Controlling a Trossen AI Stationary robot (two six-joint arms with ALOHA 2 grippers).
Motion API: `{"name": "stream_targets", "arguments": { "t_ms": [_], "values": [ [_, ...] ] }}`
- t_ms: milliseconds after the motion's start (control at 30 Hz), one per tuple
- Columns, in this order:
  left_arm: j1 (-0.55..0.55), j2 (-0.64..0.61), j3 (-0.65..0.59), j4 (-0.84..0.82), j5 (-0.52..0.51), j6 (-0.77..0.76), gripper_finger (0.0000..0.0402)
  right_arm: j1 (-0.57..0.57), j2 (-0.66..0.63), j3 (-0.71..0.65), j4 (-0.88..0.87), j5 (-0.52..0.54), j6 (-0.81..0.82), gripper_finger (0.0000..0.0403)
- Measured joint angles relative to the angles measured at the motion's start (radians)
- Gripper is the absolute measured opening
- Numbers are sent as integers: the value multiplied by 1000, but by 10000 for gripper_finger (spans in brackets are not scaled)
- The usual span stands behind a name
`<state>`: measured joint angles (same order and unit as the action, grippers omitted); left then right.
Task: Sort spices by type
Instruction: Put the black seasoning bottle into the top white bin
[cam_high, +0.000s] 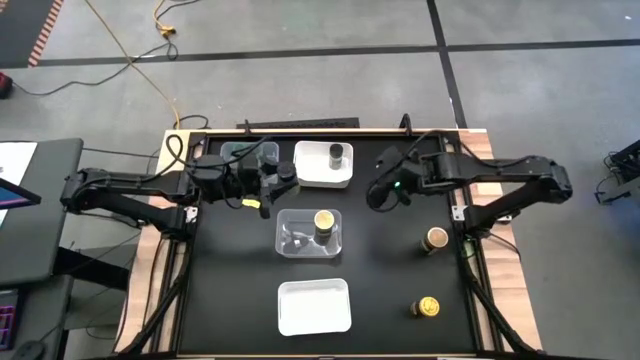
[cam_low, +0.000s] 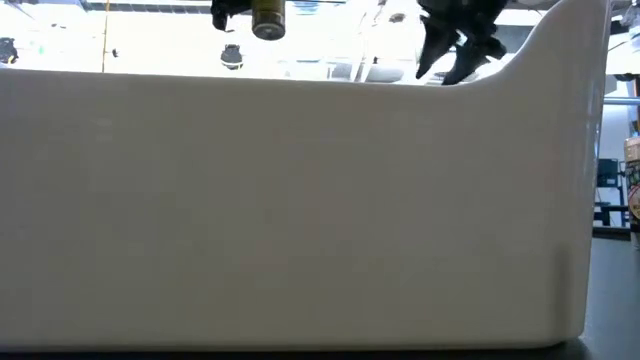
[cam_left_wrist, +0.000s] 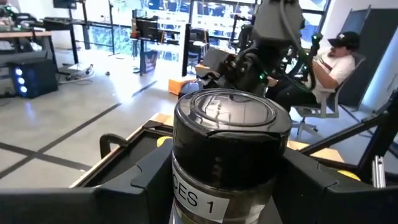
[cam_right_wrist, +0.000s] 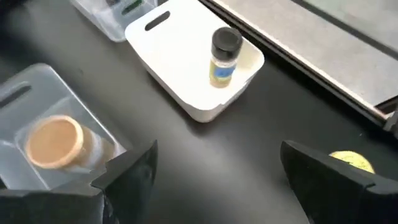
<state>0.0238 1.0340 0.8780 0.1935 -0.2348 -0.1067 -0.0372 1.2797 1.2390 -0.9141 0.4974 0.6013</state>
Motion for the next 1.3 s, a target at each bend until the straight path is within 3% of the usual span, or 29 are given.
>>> {"name": "stream_targets", "arguments": {
  "t_ms": [167, 333, 433, 533, 733, 933, 1200, 1300],
  "values": [
    [0, 0, 0, 0, -17, -23, 208, -74, -150, -225, 192, -127, -88, 364],
    [0, 0, 0, 0, -17, -34, 208, -116, -271, -450, 641, -340, -165, 364],
    [0, 0, 0, 0, -16, -34, 208, -135, -286, -548, 933, -447, -186, 364],
    [0, 0, 0, 1, -16, -54, 208, -142, -249, -580, 1106, -473, -185, 364],
    [0, 21, 0, 56, -33, -116, 208, -140, -123, -580, 1285, -481, -184, 364],
    [0, 105, 1, 182, -59, -112, 208, -135, -40, -518, 1370, -620, -198, 364],
    [0, 213, 18, 295, -61, -103, 208, -89, 18, -425, 1365, -628, -472, 364],
    [0, 243, 41, 295, -58, -94, 208, -73, 43, -400, 1360, -631, -500, 364]
  ]
}}
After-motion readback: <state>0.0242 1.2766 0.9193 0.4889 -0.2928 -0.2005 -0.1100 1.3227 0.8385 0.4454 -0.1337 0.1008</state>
